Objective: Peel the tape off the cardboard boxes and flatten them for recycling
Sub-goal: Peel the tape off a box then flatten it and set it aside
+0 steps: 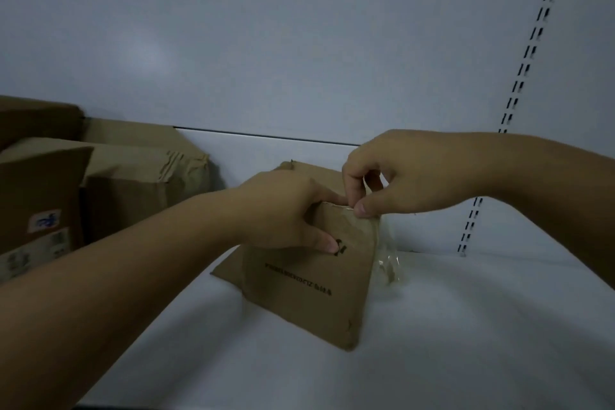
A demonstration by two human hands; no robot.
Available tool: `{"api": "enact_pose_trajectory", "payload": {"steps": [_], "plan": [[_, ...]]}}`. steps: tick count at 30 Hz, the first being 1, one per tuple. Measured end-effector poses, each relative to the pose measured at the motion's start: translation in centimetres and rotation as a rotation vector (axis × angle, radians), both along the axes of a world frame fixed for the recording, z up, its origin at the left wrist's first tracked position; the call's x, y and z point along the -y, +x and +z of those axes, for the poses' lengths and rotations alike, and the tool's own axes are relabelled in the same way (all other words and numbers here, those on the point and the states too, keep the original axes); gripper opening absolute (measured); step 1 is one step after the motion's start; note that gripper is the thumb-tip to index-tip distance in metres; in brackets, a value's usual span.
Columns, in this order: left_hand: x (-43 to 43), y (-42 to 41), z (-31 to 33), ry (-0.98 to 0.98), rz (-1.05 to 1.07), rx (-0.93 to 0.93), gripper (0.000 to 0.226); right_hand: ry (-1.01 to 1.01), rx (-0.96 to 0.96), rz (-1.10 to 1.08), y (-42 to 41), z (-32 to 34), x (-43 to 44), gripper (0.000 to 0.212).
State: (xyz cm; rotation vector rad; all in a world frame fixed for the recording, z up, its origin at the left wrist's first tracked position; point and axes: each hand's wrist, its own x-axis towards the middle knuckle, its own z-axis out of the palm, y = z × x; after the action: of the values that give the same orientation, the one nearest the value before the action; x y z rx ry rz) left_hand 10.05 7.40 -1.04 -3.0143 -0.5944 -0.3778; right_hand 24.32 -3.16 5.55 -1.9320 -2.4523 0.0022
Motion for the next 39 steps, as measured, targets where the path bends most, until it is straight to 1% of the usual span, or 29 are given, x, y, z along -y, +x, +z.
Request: {"api": "enact_pose_trajectory", "payload": {"steps": [3,6,7,9,12,14,16,17,18,19,21,25,26,27,28,29,30,31,32,33,35,37,39], "plan": [[0.1,-0.1,0.2,-0.024,-0.005,-0.008,0.053,-0.108,-0.037,-0.002,0.0,0.5,-0.8,0.017],[0.1,-0.3,0.2,-0.015,-0.005,0.000,0.051,-0.212,-0.145,0.035,0.5,0.3,-1.3,0.021],[0.1,-0.3,0.2,-0.010,-0.003,-0.004,0.052,-0.231,-0.196,0.049,0.9,0.0,-1.4,0.021],[0.2,-0.4,0.1,-0.002,0.008,-0.009,0.055,-0.243,-0.361,0.077,1.6,-0.7,-1.3,0.019],[0.1,-0.5,0.1,0.008,0.017,-0.009,0.062,-0.186,-0.608,0.125,3.2,-2.2,-1.1,0.009],[0.0,-0.5,0.0,0.007,0.014,-0.012,0.065,-0.126,-0.738,0.159,3.9,-3.1,-0.8,0.009],[-0.1,-0.6,0.0,0.005,0.010,-0.010,0.067,-0.066,-0.969,0.195,4.3,-3.4,-0.1,0.010],[-0.1,-0.6,-0.1,-0.001,0.014,-0.010,0.068,0.000,-1.086,0.186,4.4,-3.3,0.3,0.009],[0.0,-0.6,-0.2,-0.009,0.018,-0.006,0.069,0.107,-1.152,0.150,4.5,-3.2,0.8,0.008],[0.0,-0.6,-0.3,-0.016,0.022,0.005,0.071,0.234,-1.158,0.094,4.5,-3.1,1.2,0.012],[0.2,-0.6,-0.5,-0.015,0.016,0.038,0.073,0.438,-1.089,-0.021,4.1,-3.6,2.0,0.019],[0.5,-0.7,-0.8,0.006,0.004,0.081,0.068,0.642,-0.945,-0.164,2.2,-5.7,3.9,0.019],[0.6,-0.7,-0.8,0.003,0.011,0.080,0.067,0.654,-0.854,-0.194,1.8,-6.4,4.3,0.024],[0.7,-0.7,-0.9,0.000,0.017,0.082,0.067,0.626,-0.721,-0.230,1.4,-6.9,4.5,0.034],[0.7,-0.7,-0.9,0.001,0.020,0.086,0.067,0.571,-0.575,-0.266,1.1,-7.5,4.7,0.045],[0.7,-0.7,-0.8,0.004,0.024,0.090,0.067,0.520,-0.452,-0.283,0.8,-8.1,4.7,0.050],[0.8,-0.7,-0.8,0.008,0.025,0.089,0.067,0.499,-0.378,-0.269,0.5,-8.5,4.6,0.048],[0.7,-0.7,-0.8,0.012,0.023,0.082,0.067,0.497,-0.351,-0.224,0.4,-8.6,4.4,0.040],[0.8,-0.7,-0.7,0.014,0.017,0.073,0.067,0.484,-0.359,-0.162,0.4,-8.6,4.4,0.034],[0.8,-0.8,-0.7,0.008,0.005,0.065,0.067,0.445,-0.395,-0.106,0.6,-8.3,4.4,0.032],[0.7,-0.8,-0.4,-0.025,-0.033,0.056,0.064,0.300,-0.530,-0.033,1.5,-7.2,4.5,0.035],[0.4,-0.9,-0.2,-0.057,-0.067,0.041,0.061,0.130,-0.728,0.012,3.2,-6.1,4.6,0.034],[0.3,-1.1,-0.1,-0.082,-0.104,0.039,0.055,0.028,-0.975,0.018,5.5,-5.3,4.5,0.033]]}}
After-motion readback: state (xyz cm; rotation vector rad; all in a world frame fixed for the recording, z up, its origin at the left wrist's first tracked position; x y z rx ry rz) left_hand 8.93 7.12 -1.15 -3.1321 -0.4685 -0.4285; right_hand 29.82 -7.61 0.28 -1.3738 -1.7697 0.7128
